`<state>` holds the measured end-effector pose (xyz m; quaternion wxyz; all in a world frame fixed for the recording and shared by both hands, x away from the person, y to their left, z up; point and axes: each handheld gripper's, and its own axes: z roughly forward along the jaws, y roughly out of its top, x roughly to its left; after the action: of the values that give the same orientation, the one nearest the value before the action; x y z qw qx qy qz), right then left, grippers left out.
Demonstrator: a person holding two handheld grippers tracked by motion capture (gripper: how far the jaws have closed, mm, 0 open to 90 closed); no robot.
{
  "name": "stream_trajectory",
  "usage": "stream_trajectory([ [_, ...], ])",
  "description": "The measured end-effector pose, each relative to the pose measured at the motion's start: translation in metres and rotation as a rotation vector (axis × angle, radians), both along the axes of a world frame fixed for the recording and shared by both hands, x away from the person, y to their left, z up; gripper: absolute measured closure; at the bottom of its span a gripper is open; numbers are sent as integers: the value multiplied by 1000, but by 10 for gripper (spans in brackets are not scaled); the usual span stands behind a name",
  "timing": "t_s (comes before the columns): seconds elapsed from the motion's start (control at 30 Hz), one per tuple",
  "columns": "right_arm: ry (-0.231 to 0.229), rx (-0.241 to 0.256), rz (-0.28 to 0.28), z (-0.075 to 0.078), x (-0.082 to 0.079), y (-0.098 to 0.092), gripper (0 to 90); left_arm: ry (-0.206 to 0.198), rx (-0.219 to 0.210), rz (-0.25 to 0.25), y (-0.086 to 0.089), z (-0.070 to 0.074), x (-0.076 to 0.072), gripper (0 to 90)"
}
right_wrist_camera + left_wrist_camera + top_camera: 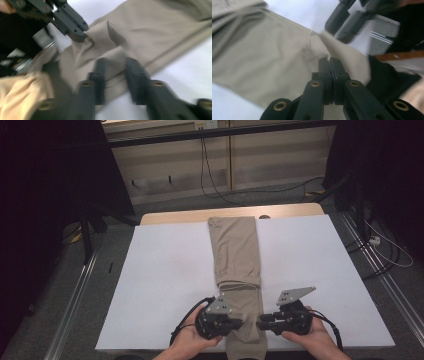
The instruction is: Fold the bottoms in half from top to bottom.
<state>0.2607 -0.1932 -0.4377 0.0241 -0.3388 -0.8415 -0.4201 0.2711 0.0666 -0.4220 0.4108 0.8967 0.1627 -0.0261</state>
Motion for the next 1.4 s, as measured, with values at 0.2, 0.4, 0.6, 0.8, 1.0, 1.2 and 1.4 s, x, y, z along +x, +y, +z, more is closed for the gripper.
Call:
stream_trajectory([
  [0.2, -19, 2, 112, 5, -20, 15, 900, 15, 11, -35, 17, -3, -22, 873],
  [0.4, -43, 3, 61, 8, -20, 11, 737, 24, -21, -28, 34, -1, -24, 738],
  [0.6, -9, 14, -16, 2, 6, 15, 596, 13, -61, 76, 38, 2, 2, 723],
  [0.8, 7, -3, 78, -4, -1, 26, 874, 22, 23, 125, 29, -13, 15, 692],
  [1.0, 10, -6, 164, -1, -21, 24, 900, -47, 98, 28, 13, -18, -6, 588],
  [1.2, -8, 21, 116, 7, -25, 8, 739, -32, 106, -46, 15, -17, -19, 598],
  [1.4, -51, 23, -7, 10, -9, -5, 646, -40, 79, -31, 23, -13, -17, 583],
])
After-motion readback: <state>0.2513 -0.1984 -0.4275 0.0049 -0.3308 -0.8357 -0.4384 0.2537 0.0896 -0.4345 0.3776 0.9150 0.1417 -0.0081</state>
